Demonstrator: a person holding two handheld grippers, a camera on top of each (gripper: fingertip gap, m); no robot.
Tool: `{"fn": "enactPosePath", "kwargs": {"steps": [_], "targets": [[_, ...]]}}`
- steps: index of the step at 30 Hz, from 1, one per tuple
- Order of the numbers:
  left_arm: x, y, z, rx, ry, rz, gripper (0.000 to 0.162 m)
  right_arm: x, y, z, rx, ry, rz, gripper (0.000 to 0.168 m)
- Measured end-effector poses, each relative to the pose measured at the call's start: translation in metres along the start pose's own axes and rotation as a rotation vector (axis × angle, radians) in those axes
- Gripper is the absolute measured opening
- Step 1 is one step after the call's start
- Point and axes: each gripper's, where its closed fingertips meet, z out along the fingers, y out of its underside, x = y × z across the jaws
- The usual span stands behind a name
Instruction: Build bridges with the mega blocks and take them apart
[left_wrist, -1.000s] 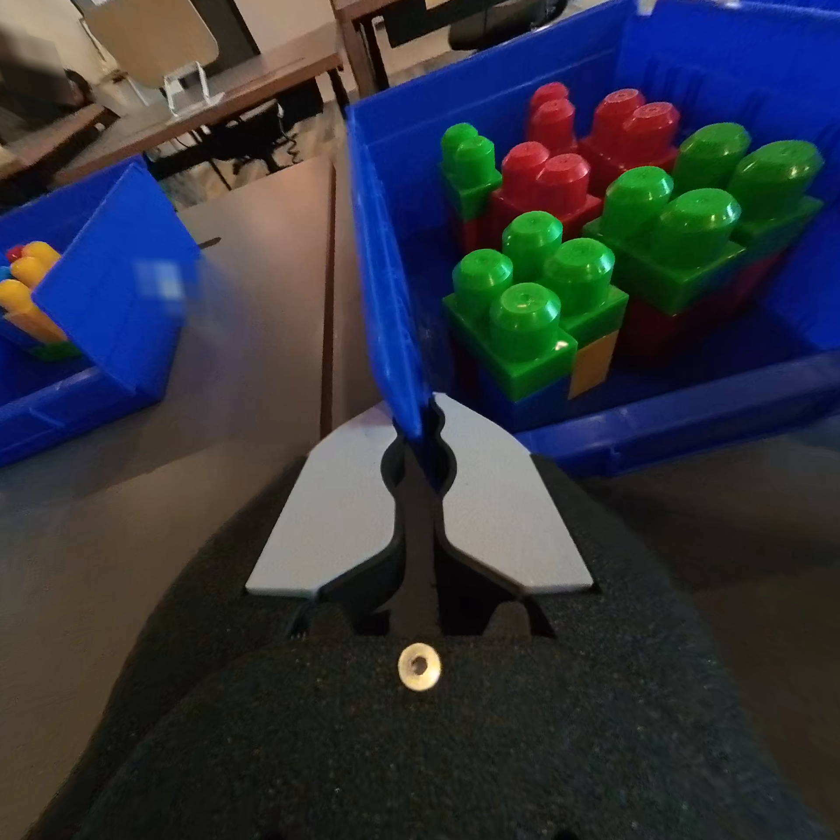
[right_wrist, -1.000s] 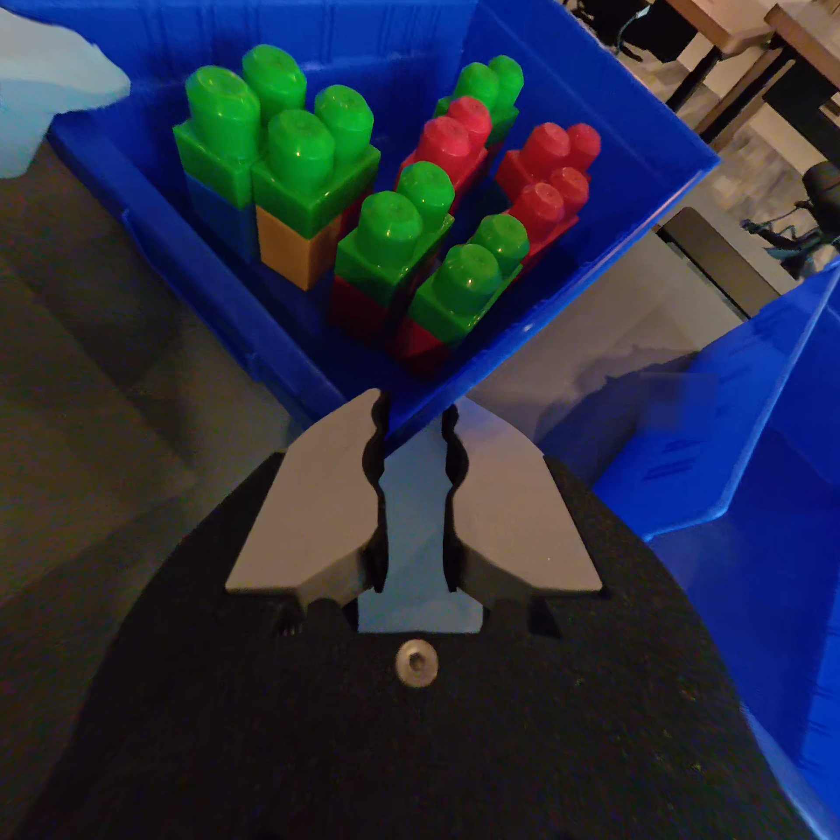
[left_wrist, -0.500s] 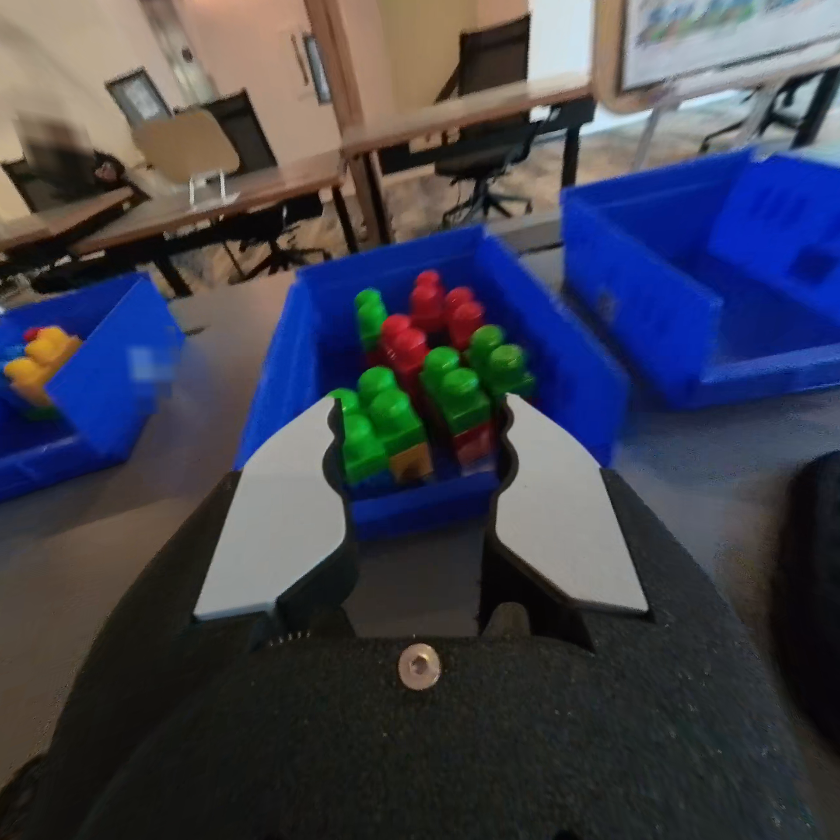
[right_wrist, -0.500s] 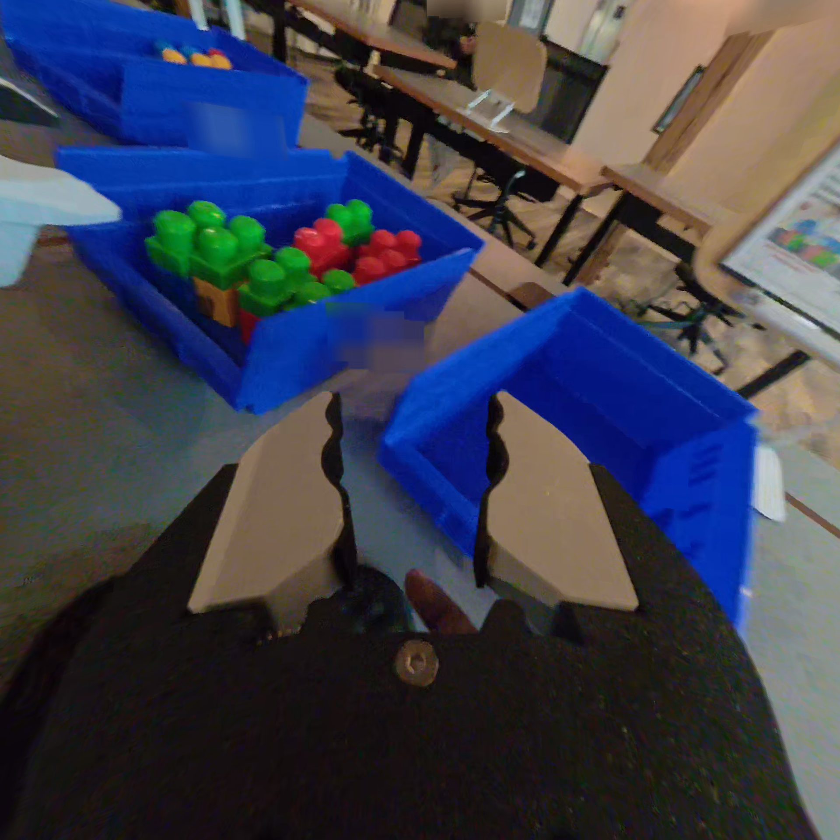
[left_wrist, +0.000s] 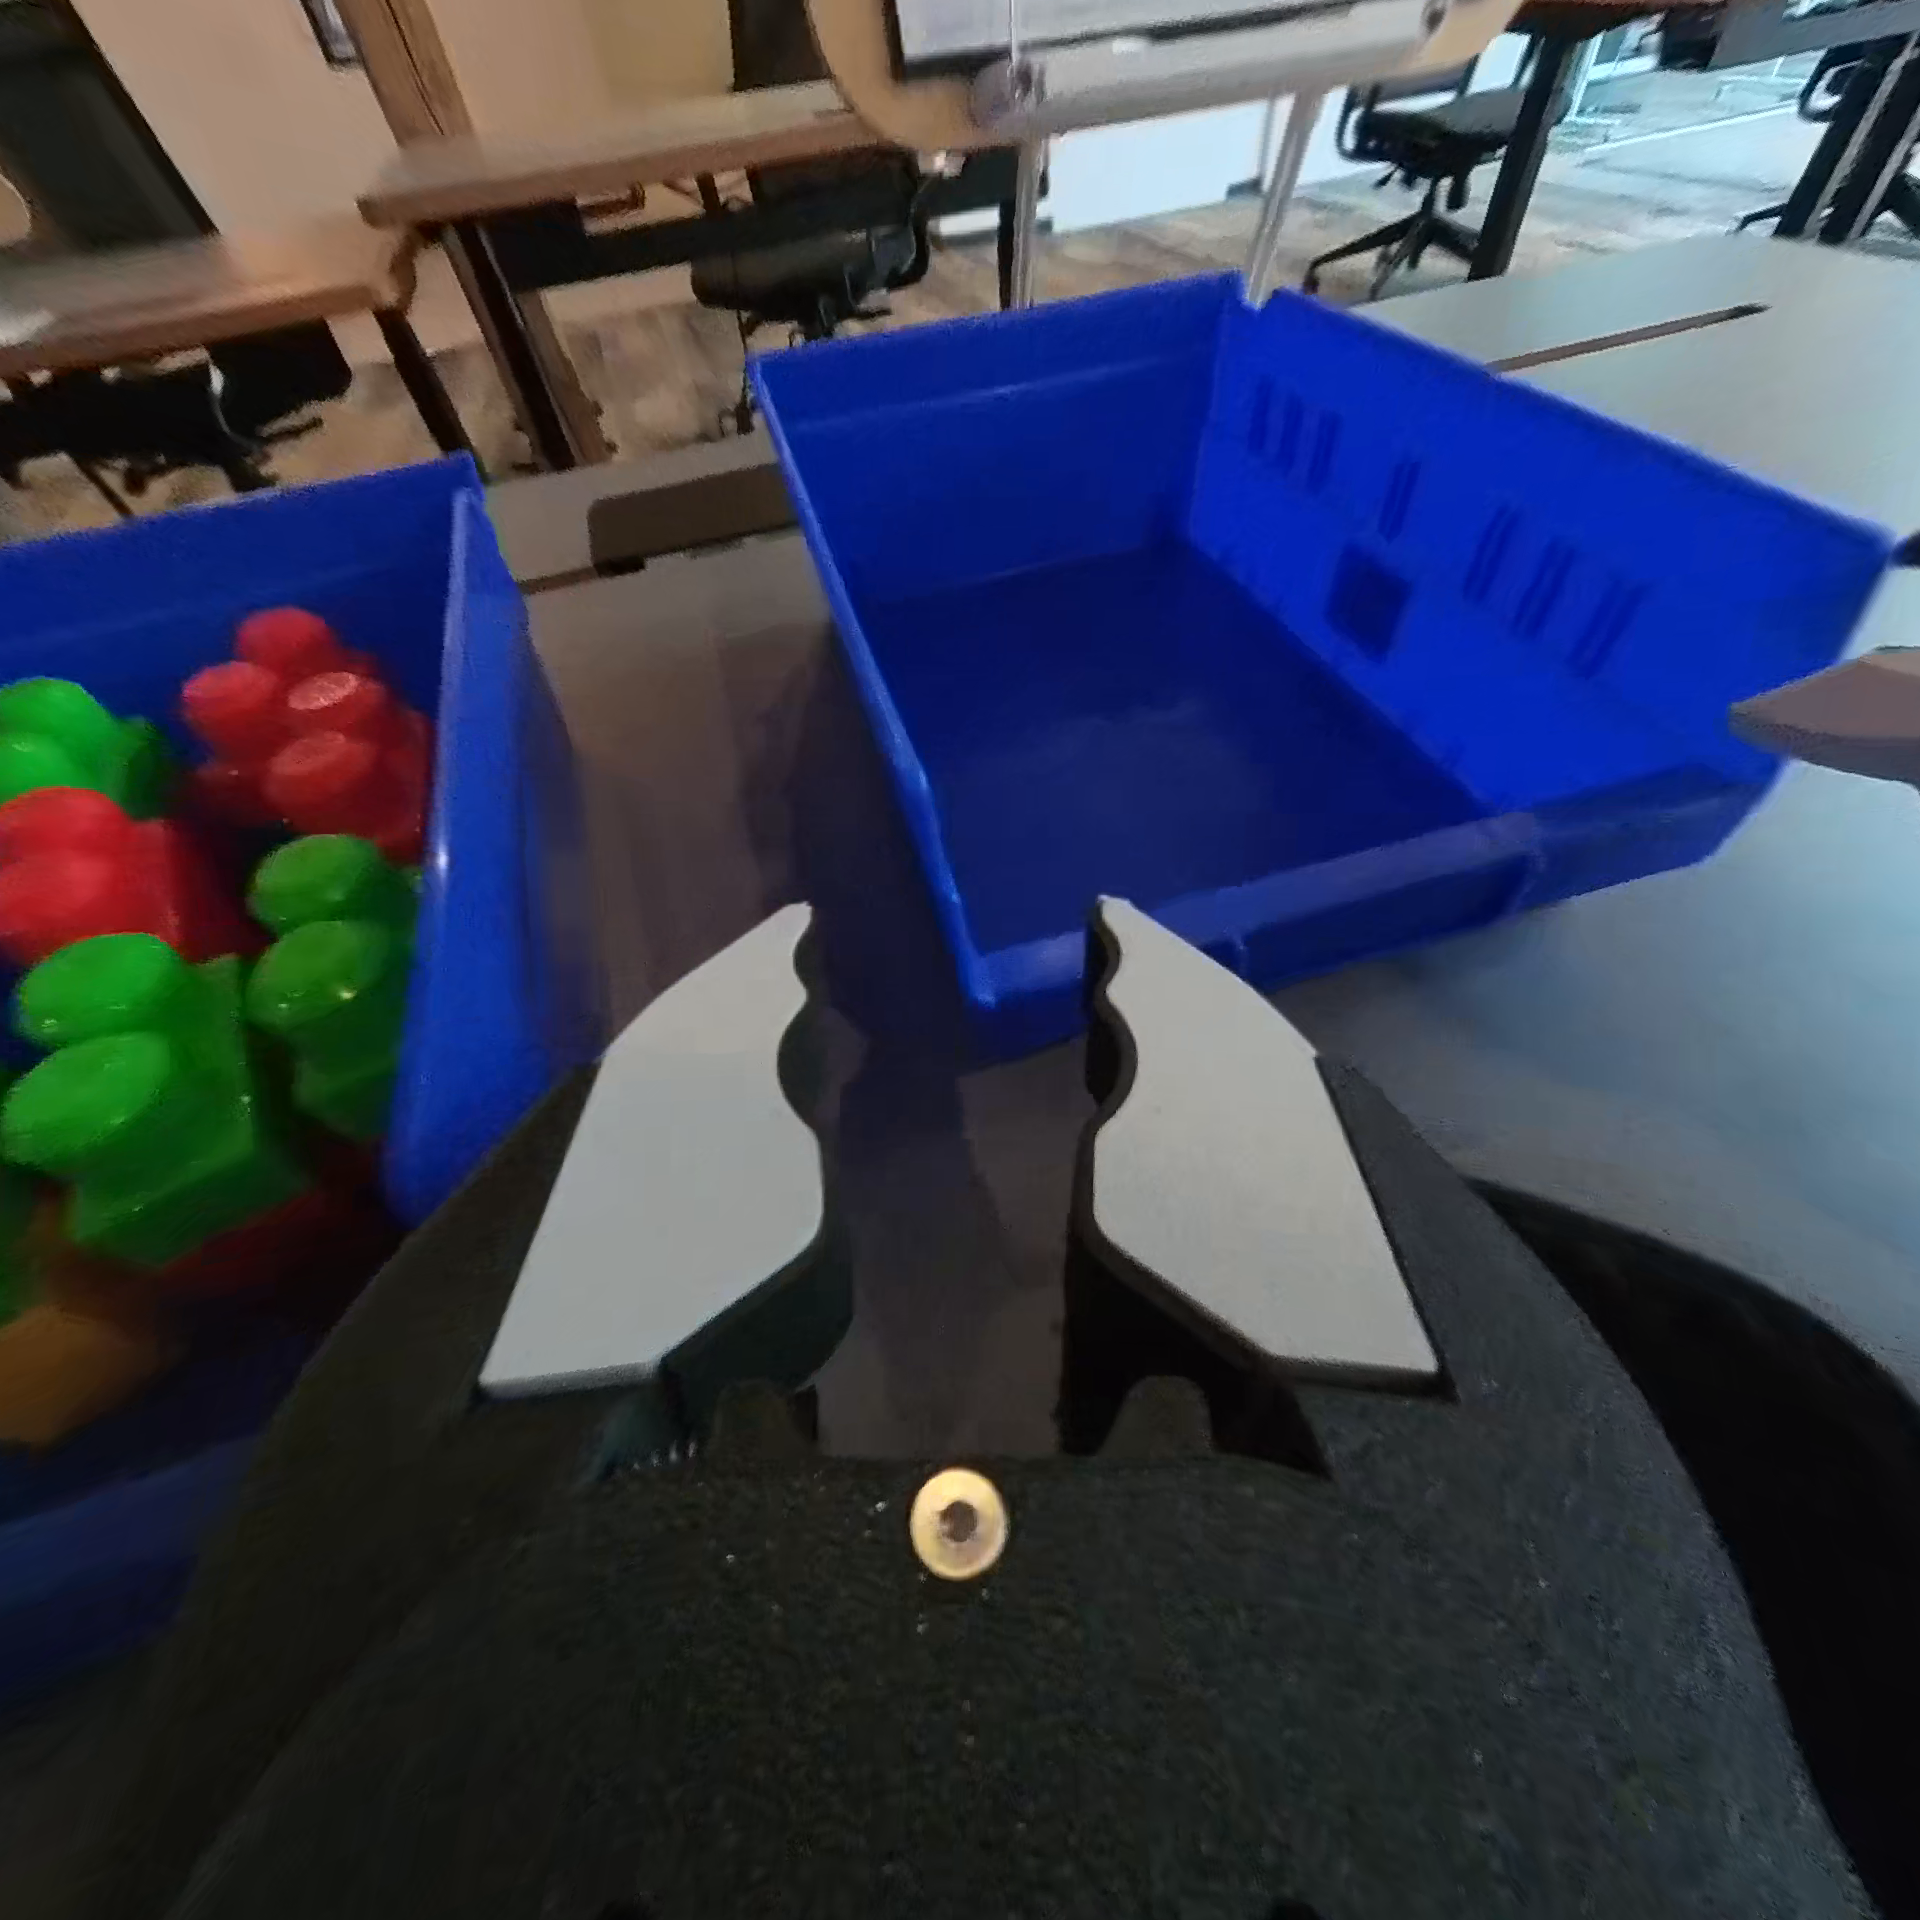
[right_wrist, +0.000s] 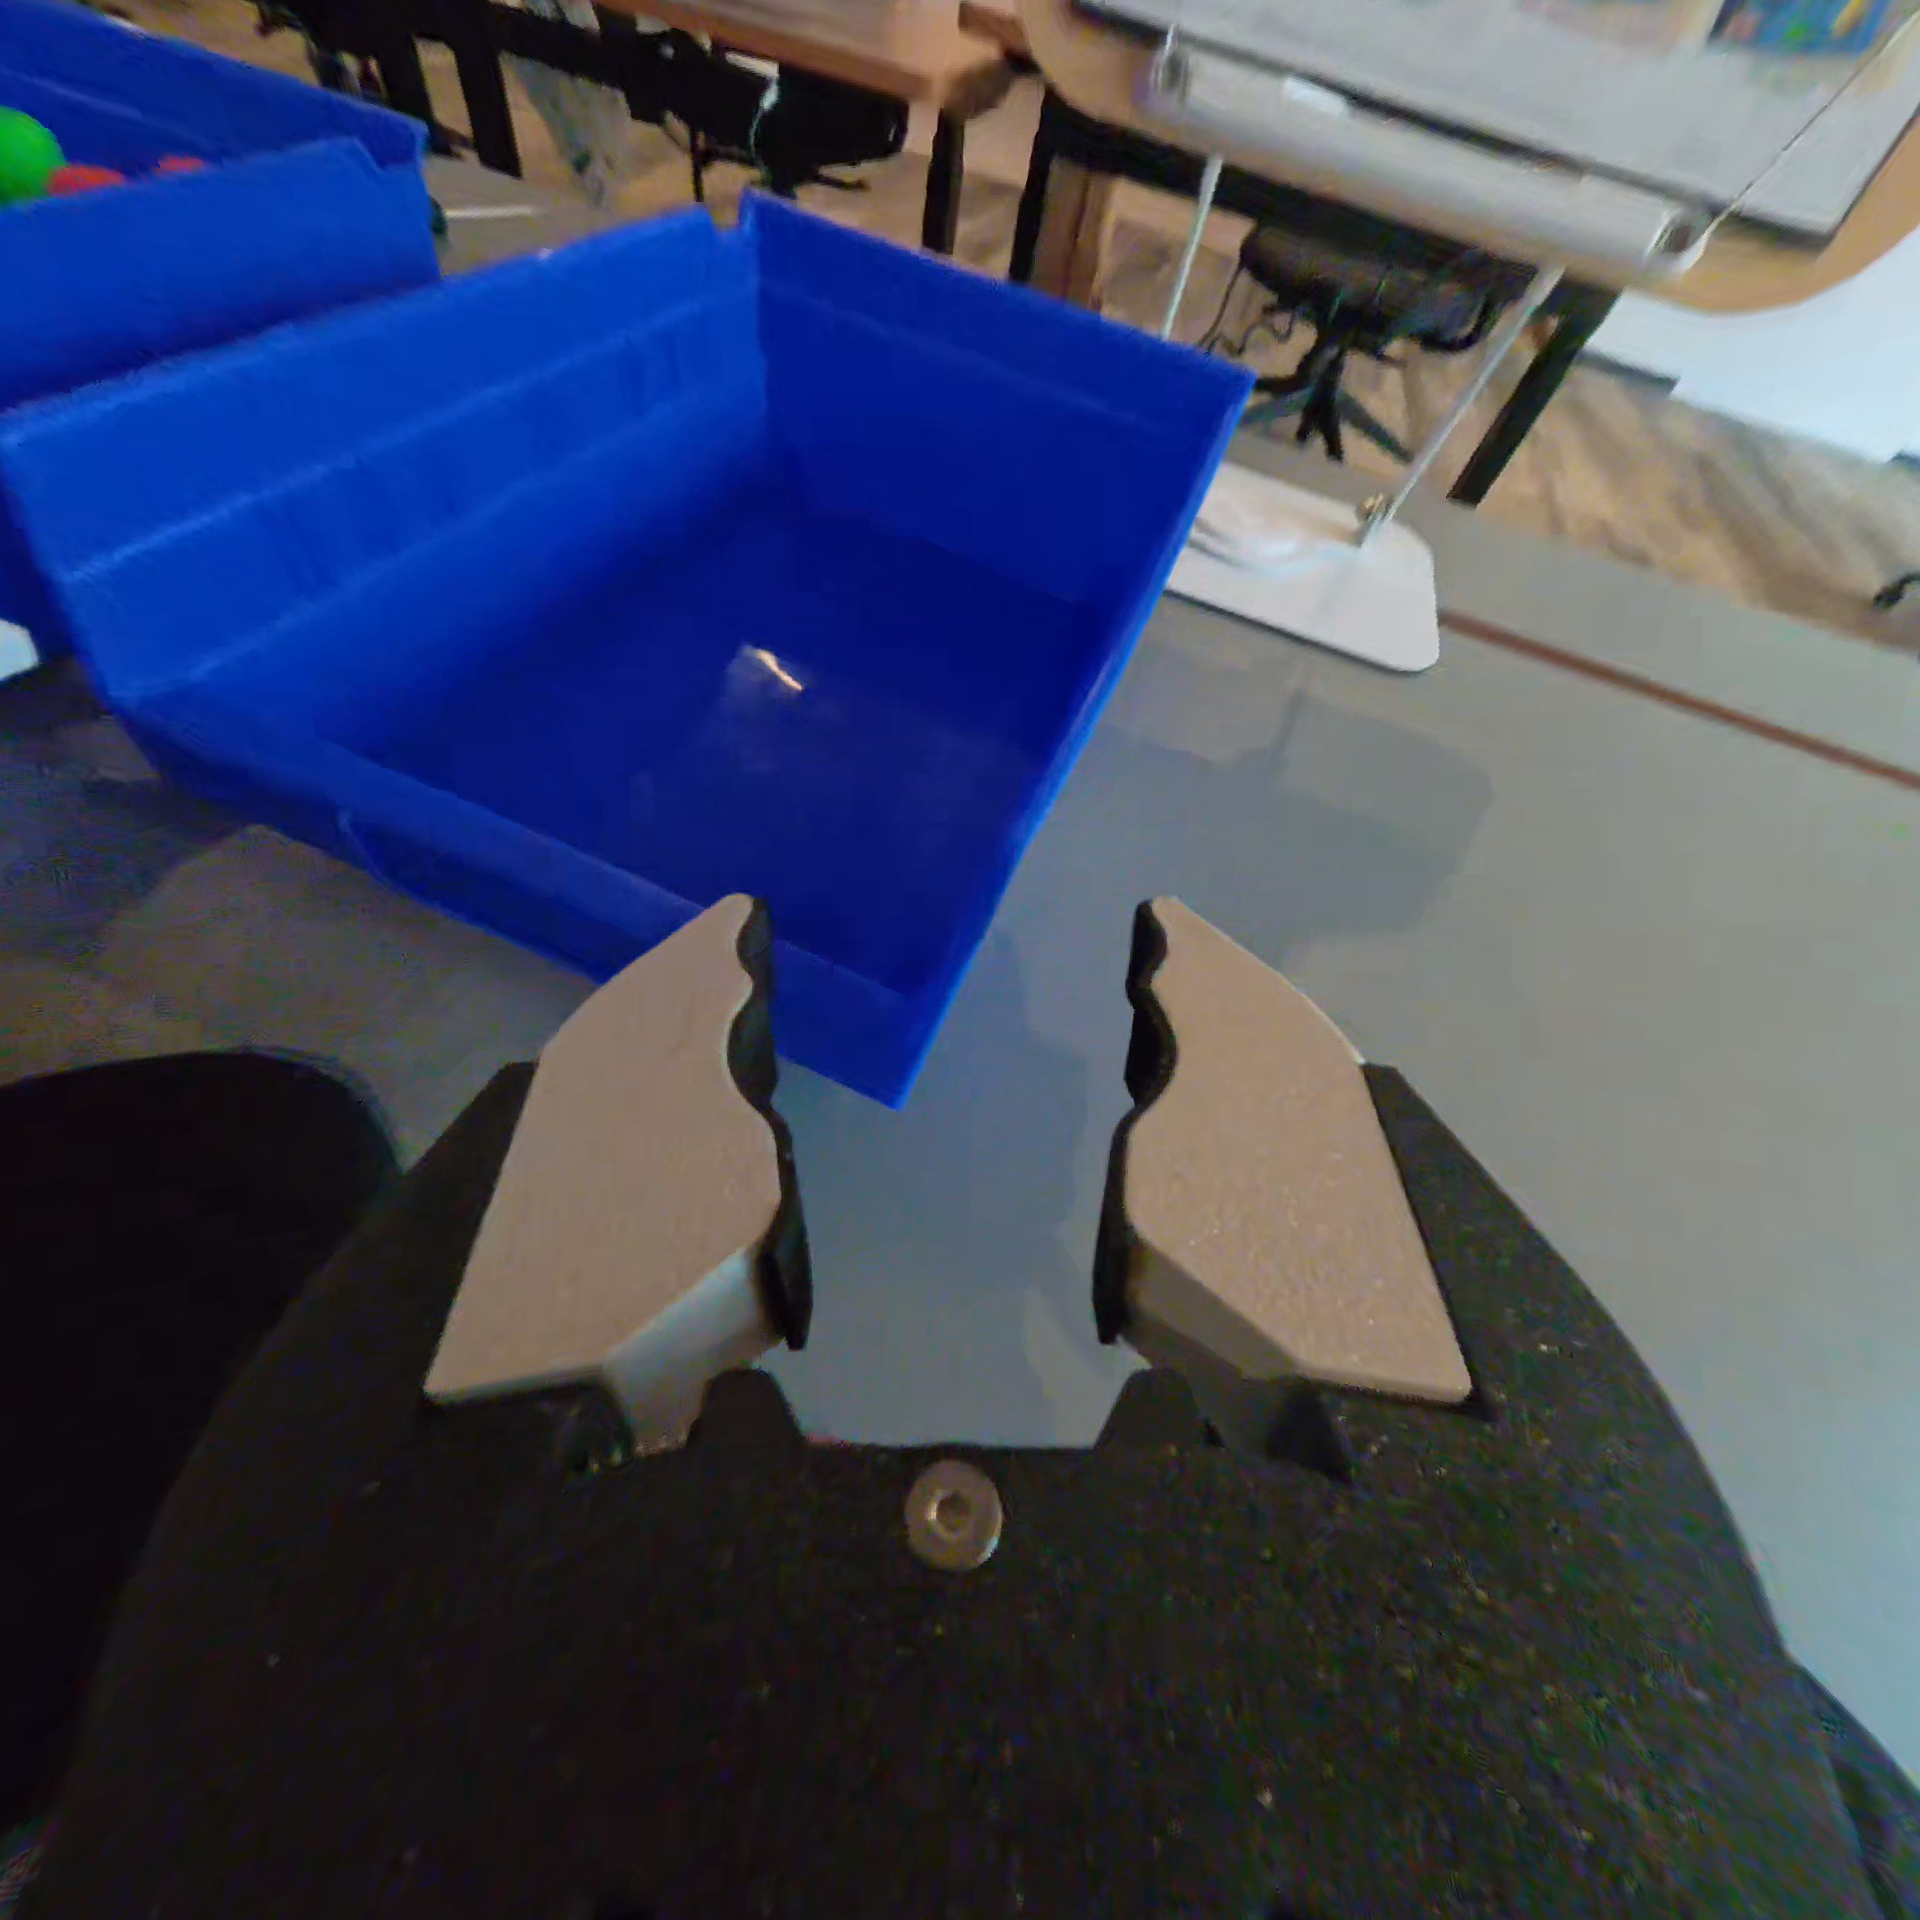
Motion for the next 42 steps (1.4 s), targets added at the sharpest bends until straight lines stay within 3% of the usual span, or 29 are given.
{"fn": "enactPosePath", "kwargs": {"steps": [6, 7, 9, 13, 20, 26, 31, 42], "targets": [[0.001, 0.012, 0.036, -0.108, 0.004, -0.003, 0.038, 0.002, 0.015, 0.03, -0.116, -0.04, 0.013, 0.047], [0.002, 0.013, 0.04, -0.12, 0.005, -0.001, 0.034, 0.004, 0.014, 0.033, -0.114, -0.033, 0.005, 0.039], [0.0, 0.016, 0.045, -0.153, -0.01, 0.013, 0.009, 0.006, 0.013, 0.036, -0.119, -0.023, -0.025, 0.011], [-0.002, 0.012, 0.046, -0.162, -0.044, 0.109, 0.006, 0.012, 0.011, 0.037, -0.131, 0.01, -0.089, 0.009], [0.025, -0.026, 0.029, -0.099, -0.081, 0.178, 0.006, 0.038, -0.006, 0.016, -0.042, -0.023, -0.064, 0.008], [0.081, -0.061, 0.023, -0.022, -0.098, 0.168, 0.005, 0.091, -0.013, -0.02, 0.012, -0.01, -0.096, 0.008], [0.146, -0.083, 0.038, 0.045, -0.077, 0.13, 0.005, 0.156, -0.009, -0.052, 0.039, 0.036, -0.126, 0.008], [0.293, -0.095, 0.091, 0.04, 0.037, 0.198, 0.006, 0.292, 0.051, -0.096, 0.026, 0.097, -0.117, 0.008]]}}
